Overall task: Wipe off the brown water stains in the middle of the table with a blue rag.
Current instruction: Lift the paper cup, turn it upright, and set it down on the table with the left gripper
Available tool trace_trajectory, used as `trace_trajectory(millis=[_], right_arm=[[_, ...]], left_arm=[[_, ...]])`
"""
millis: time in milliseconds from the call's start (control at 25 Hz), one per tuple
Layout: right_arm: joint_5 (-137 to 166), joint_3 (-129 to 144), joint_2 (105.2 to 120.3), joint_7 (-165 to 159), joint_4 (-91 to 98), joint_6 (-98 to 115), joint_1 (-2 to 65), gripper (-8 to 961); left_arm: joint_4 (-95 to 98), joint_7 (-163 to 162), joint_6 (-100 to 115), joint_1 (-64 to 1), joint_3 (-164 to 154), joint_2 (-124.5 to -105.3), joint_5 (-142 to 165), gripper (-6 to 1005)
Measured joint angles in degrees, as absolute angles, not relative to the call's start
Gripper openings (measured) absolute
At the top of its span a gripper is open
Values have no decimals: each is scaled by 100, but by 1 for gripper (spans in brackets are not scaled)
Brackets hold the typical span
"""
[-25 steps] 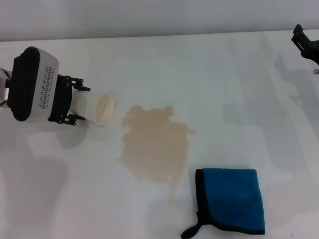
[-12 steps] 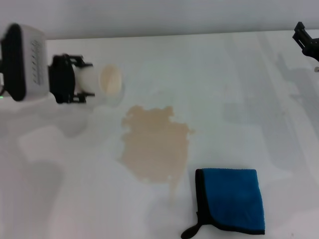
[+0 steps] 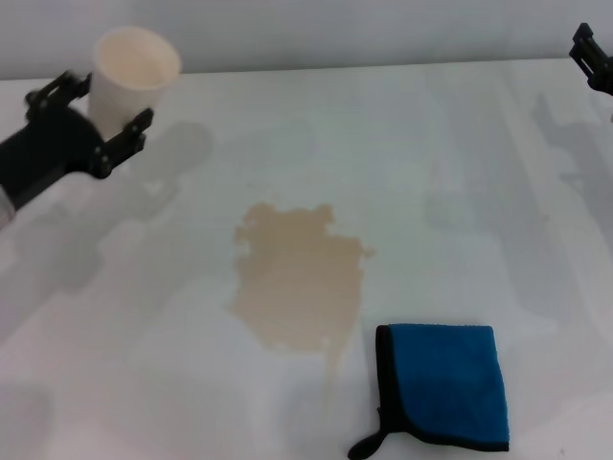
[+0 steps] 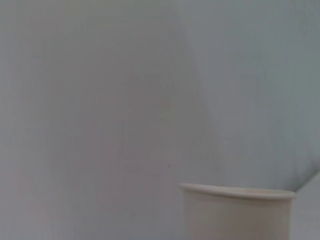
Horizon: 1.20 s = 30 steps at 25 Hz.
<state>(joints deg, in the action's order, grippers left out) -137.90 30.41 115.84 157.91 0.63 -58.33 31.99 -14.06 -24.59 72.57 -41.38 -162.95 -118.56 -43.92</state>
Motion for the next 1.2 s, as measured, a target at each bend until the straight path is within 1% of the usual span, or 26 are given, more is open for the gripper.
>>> trace_trajectory(millis=[80, 160, 200, 360, 600, 880, 1200], right_arm=[[-13790, 3040, 11582, 15791, 89, -5847, 3199, 871], [-13789, 3040, 11579, 15789, 107, -5884, 3198, 871], [-13790, 3040, 11578, 15787, 125, -5906, 3194, 871], [-13790, 3045, 11576, 15785, 158, -5998, 3142, 871], [-13790, 3051, 11579, 15785, 132, -6193, 3062, 871], [-13782, 3101, 11585, 15785, 100, -6215, 3058, 871], [-13780, 3121, 11601, 15785, 87, -6215, 3058, 871]], left_arm=[[-1066, -2428, 7276, -3833, -16296, -11870, -4720, 682], [-969, -2407, 7278, -3746, -16296, -11873, -4800, 682], [-593, -2277, 7267, -3430, -16295, -11884, -5118, 682], [-13, -1986, 7098, -3045, -16295, -11910, -5641, 682], [416, -1712, 6564, -2942, -16294, -11928, -5896, 683], [882, -1705, 5762, -2990, -16199, -11960, -6146, 684], [983, -1705, 5519, -2983, -16203, -11971, -6184, 684]])
